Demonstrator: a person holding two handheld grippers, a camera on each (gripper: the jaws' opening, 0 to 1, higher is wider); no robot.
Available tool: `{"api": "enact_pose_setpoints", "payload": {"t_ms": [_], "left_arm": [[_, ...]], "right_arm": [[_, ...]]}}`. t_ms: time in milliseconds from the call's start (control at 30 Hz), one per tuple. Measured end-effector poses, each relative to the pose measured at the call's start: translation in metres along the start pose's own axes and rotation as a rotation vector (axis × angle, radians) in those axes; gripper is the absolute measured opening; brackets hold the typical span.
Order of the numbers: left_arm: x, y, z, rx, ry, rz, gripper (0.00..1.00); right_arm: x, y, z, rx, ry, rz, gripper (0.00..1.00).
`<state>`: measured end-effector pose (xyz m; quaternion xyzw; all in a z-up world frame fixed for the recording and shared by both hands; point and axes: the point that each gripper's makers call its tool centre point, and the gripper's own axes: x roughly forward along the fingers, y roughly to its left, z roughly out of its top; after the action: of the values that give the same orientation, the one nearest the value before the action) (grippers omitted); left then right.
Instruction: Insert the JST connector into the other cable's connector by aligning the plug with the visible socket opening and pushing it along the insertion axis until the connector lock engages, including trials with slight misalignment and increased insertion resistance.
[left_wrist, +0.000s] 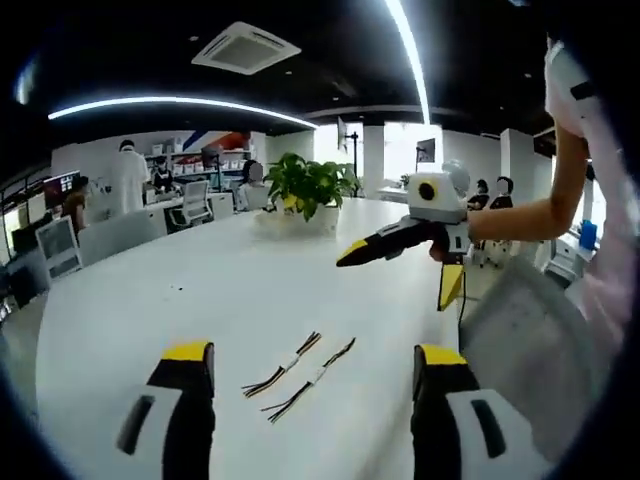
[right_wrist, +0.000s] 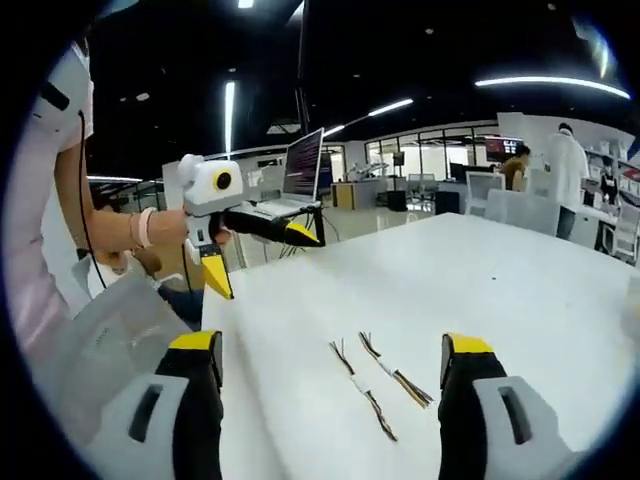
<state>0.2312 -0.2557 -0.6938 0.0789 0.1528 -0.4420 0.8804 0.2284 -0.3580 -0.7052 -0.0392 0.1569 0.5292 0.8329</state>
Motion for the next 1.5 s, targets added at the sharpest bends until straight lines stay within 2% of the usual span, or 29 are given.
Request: {"api": "enact_pose_setpoints", "payload": {"t_ms": [200, 300, 400, 500, 600, 700, 833, 1000, 1233, 1500], "left_arm": [[-0.016, 0.001, -0.007, -0.051, 0.002, 0.039, 0.82], [-0.021, 0.002, -0.018, -0.094, 0.025, 0.073, 0.84], [-0.024, -0.004, -0.024, -0.089, 0.053, 0.09, 0.85], [-0.027, -0.008, -0.025, -0.121, 0.049, 0.114, 0.85], [-0.028, -0.011, -0.026, -0.152, 0.027, 0.129, 0.85], [-0.027, -0.011, -0.035, -0.133, 0.049, 0.147, 0.84], [-0.026, -0.017, -0.062, -0.124, 0.138, 0.132, 0.84], [-0.025, -0.019, -0.065, -0.213, 0.084, 0.164, 0.82], [-0.03, -0.02, -0.079, -0.224, 0.13, 0.182, 0.82], [-0.028, -0.023, -0.078, -0.244, 0.127, 0.193, 0.82]], "right_arm": [[-0.016, -0.002, -0.001, 0.045, -0.005, -0.07, 0.88], [-0.023, -0.001, -0.002, 0.073, -0.008, -0.098, 0.88], [-0.025, 0.003, -0.004, 0.096, 0.0, -0.115, 0.87], [-0.025, 0.008, -0.007, 0.102, 0.01, -0.124, 0.86], [-0.025, 0.009, -0.018, 0.096, 0.045, -0.142, 0.86], [-0.024, 0.012, -0.024, 0.142, 0.039, -0.129, 0.85], [-0.024, 0.016, -0.028, 0.156, 0.035, -0.125, 0.85], [-0.025, 0.019, -0.036, 0.185, 0.034, -0.134, 0.84], [-0.025, 0.025, -0.051, 0.203, 0.062, -0.138, 0.82], [-0.022, 0.027, -0.053, 0.199, 0.071, -0.124, 0.82]]}}
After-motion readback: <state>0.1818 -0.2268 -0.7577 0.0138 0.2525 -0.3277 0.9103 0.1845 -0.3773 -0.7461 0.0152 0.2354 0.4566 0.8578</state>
